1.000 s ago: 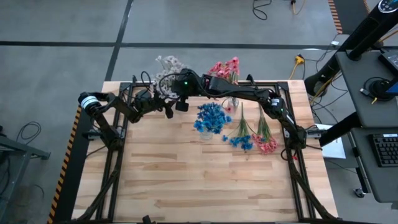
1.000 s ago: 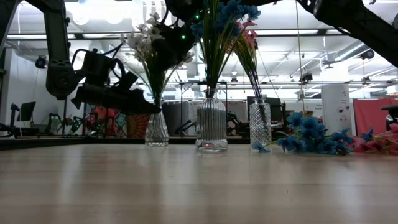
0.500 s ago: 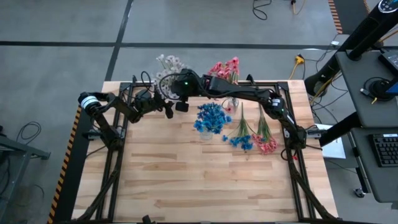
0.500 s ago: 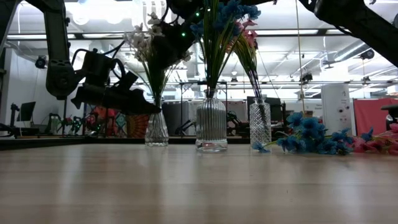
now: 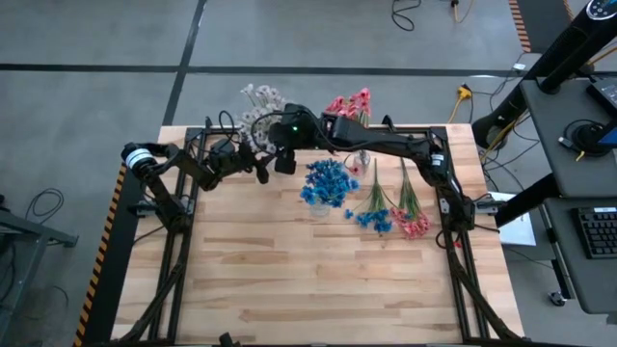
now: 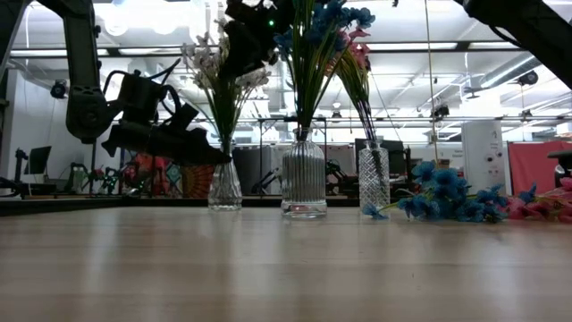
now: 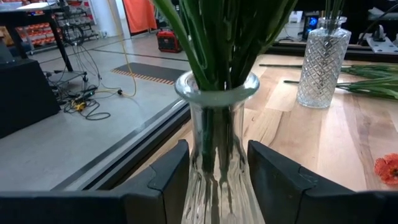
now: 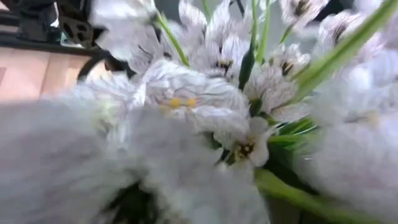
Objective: Sort flowers into vase by color
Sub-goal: Put the white flowers into the left transparent vase, then adjust the middle blue flowers
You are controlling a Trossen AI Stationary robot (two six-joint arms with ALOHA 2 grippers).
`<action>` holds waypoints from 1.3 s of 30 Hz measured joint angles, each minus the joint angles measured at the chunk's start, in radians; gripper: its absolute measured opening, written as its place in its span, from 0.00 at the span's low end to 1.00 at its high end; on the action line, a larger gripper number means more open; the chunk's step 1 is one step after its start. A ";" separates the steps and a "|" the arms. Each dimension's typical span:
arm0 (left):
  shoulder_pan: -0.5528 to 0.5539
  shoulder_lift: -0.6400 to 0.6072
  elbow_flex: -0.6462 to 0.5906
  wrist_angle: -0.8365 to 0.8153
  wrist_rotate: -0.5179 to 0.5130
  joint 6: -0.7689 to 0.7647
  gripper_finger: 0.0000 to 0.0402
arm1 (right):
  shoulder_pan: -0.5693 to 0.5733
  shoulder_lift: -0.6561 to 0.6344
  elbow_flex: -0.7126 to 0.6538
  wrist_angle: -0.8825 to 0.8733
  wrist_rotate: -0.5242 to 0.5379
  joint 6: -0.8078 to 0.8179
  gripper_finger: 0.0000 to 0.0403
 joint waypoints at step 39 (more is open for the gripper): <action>-0.023 -0.543 -0.228 -0.278 -0.042 -0.082 0.60 | 0.075 -0.296 0.000 0.015 0.030 0.030 0.49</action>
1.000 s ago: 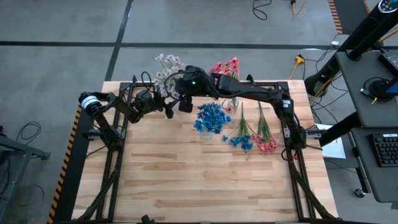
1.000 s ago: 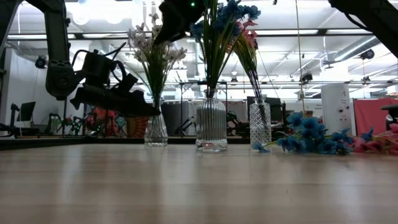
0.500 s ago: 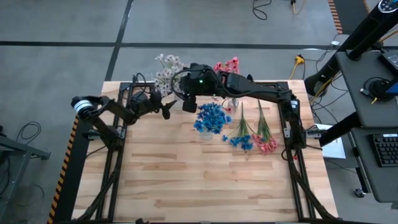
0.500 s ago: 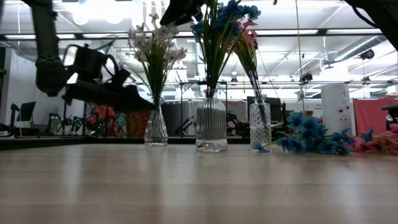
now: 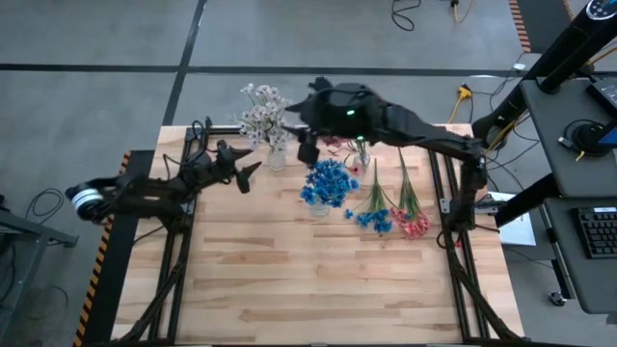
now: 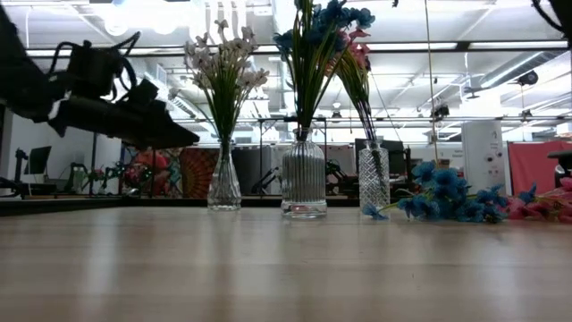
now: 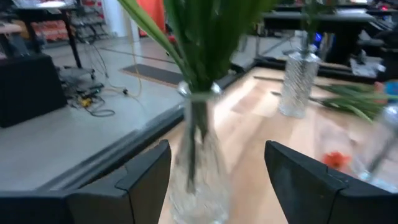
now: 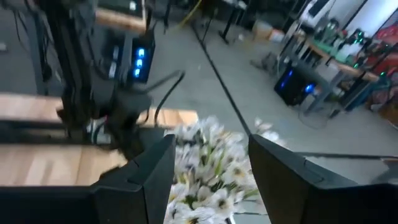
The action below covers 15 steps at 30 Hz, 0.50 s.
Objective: Sort flowers into vase by color
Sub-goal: Adjust the middle blue flowers
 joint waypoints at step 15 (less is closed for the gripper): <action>-0.307 -0.331 0.045 -0.386 -0.179 0.006 0.55 | 0.146 -0.204 0.000 -0.516 0.051 0.446 0.48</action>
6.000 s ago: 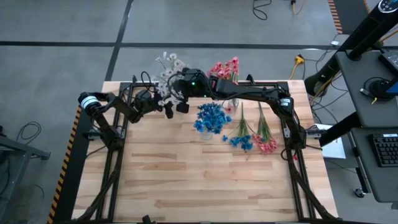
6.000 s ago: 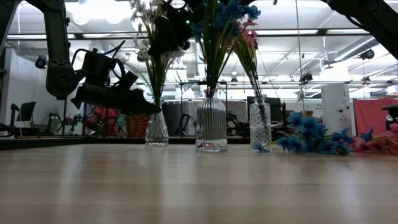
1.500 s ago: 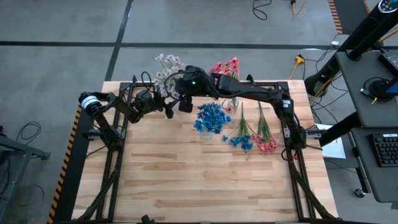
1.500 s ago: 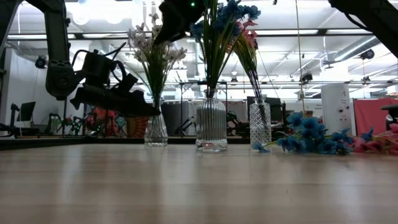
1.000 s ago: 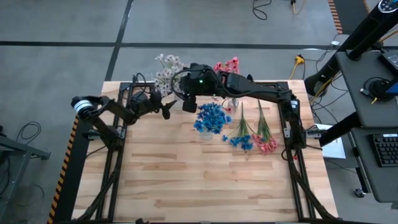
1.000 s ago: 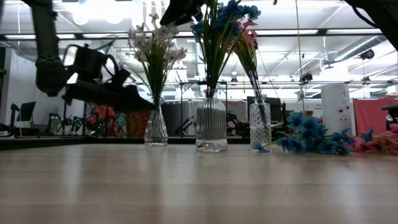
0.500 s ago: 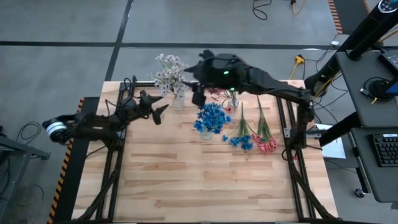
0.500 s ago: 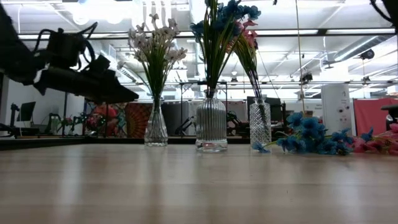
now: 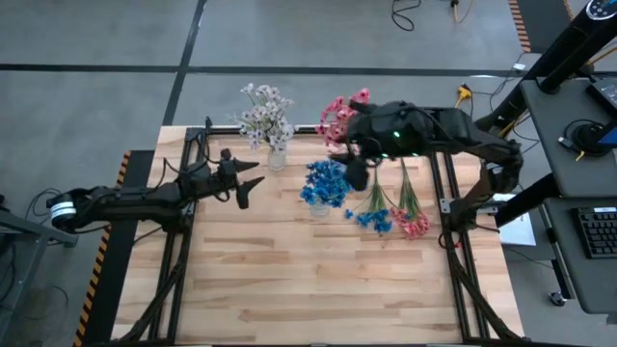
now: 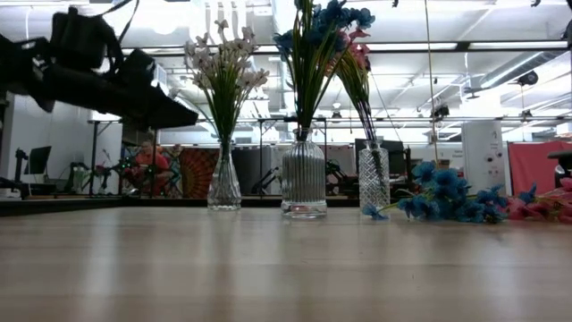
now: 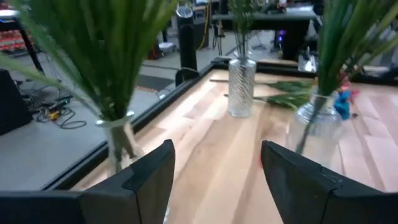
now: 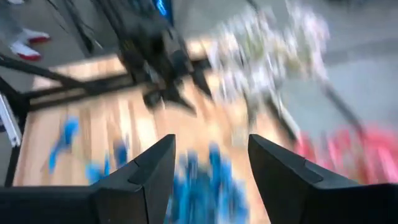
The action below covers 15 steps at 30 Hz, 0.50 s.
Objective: Sort flowers into vase by color
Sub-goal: Adjust the middle blue flowers
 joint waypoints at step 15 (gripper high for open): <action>-0.355 -0.102 0.265 -0.747 -0.078 -0.243 0.52 | 0.200 -0.083 -0.209 -0.466 0.136 0.576 0.48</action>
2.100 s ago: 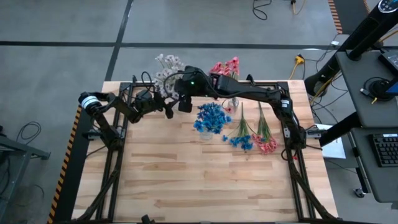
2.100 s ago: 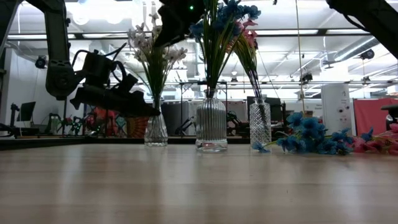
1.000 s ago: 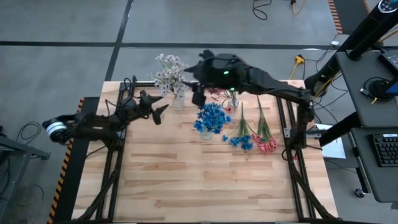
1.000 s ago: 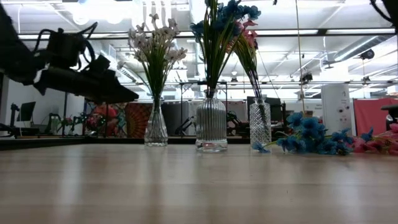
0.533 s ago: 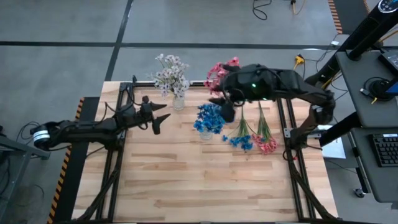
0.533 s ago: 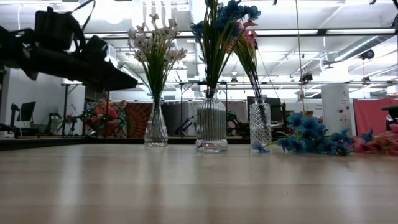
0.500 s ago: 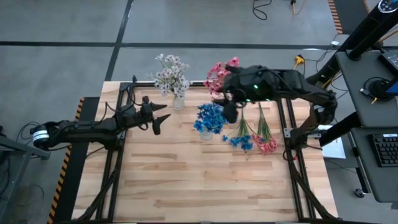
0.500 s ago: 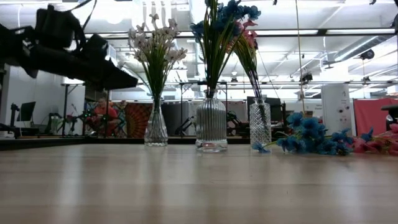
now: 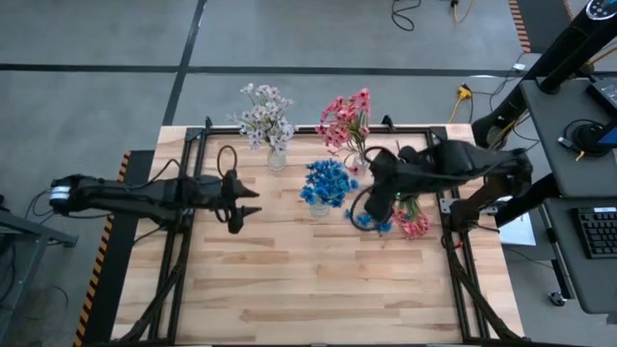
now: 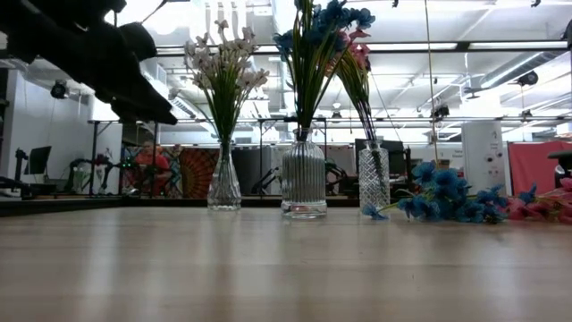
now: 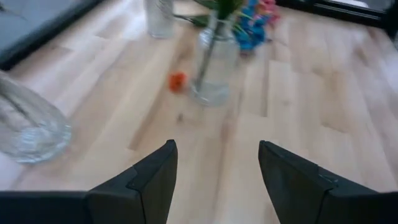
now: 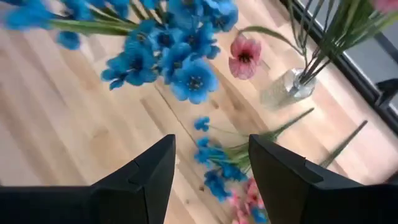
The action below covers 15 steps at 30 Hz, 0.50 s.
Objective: Sort flowers into vase by color
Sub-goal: Adjust the middle blue flowers
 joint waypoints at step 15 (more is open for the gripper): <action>-0.226 0.014 0.187 -0.137 -0.255 0.078 0.52 | -0.013 -0.179 -0.660 0.215 0.048 0.273 0.48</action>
